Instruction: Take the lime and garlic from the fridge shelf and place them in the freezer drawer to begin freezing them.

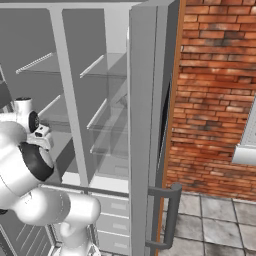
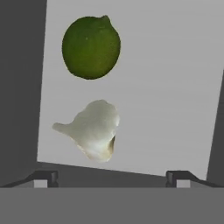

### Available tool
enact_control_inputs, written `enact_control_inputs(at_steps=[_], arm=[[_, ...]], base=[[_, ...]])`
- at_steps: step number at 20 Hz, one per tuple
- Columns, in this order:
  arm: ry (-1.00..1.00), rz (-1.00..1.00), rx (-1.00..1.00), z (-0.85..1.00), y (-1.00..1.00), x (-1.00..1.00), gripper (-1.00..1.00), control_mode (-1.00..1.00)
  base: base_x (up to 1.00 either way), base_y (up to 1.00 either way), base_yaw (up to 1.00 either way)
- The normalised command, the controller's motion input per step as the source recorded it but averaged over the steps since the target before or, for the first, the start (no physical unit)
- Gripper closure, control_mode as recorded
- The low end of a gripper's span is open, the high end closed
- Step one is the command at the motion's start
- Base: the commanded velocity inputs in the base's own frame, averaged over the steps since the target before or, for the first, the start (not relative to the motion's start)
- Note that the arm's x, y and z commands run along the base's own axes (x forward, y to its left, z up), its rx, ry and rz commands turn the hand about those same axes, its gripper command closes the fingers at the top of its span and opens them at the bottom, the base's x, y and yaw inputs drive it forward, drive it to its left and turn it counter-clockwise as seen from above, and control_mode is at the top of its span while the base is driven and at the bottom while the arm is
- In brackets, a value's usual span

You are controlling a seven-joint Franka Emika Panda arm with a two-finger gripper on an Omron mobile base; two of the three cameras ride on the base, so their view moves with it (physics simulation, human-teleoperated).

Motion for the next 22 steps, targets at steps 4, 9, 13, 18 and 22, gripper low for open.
enact_control_inputs(at_steps=[4, 9, 13, 18, 22], arm=[[-0.06, 0.00, 0.00, 0.32, -0.36, 0.00, -1.00, -1.00], [-0.07, 0.00, 0.00, 0.55, -0.30, -0.03, -1.00, -1.00], [-0.08, 0.00, 0.00, 0.55, -0.32, -0.19, -1.00, -1.00], [-0.10, -0.02, 0.01, 0.29, -0.54, -0.49, -1.00, -1.00], [-0.11, -0.02, 0.02, 0.23, -0.66, -0.51, -1.00, -1.00]], base=[[0.00, 0.00, 0.00], [0.00, 0.00, 0.00], [0.00, 0.00, 0.00], [0.00, 0.00, 0.00], [0.00, 0.00, 0.00]])
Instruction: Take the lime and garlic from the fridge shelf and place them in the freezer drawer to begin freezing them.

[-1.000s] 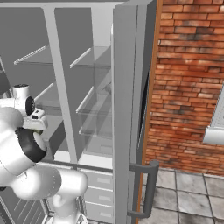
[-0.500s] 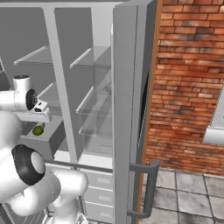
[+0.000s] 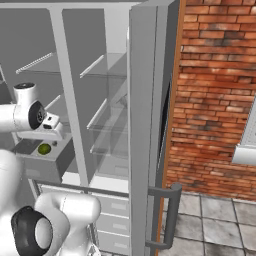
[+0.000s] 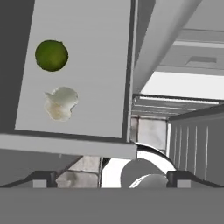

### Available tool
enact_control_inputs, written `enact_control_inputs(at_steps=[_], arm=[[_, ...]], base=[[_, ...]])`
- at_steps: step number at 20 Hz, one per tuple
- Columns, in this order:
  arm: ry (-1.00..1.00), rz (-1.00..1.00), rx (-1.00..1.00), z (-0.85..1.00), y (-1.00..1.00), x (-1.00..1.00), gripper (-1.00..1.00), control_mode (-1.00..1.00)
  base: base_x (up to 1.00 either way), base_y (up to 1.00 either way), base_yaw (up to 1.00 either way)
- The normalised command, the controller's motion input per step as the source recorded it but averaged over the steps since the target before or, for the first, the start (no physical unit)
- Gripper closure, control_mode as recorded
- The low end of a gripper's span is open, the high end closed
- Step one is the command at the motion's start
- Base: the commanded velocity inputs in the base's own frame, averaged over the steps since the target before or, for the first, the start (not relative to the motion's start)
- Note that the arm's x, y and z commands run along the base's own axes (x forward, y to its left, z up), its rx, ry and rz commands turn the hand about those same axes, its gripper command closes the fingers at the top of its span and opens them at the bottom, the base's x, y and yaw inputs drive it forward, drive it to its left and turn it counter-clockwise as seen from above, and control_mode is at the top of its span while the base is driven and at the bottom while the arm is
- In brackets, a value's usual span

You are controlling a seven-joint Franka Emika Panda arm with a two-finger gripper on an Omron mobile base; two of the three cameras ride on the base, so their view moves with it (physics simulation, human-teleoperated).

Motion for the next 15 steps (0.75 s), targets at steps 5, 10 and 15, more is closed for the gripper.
enact_control_inputs(at_steps=[5, 10, 15], arm=[[-0.09, -0.02, 0.01, 0.35, -0.66, -0.35, -1.00, -1.00], [-0.09, -0.03, 0.01, 0.48, -0.56, -0.23, -1.00, -1.00], [-0.12, -0.02, 0.00, 0.54, -0.40, -0.18, -1.00, -1.00]], base=[[0.00, 0.00, 0.00], [0.00, 0.00, 0.00], [0.00, 0.00, 0.00]])
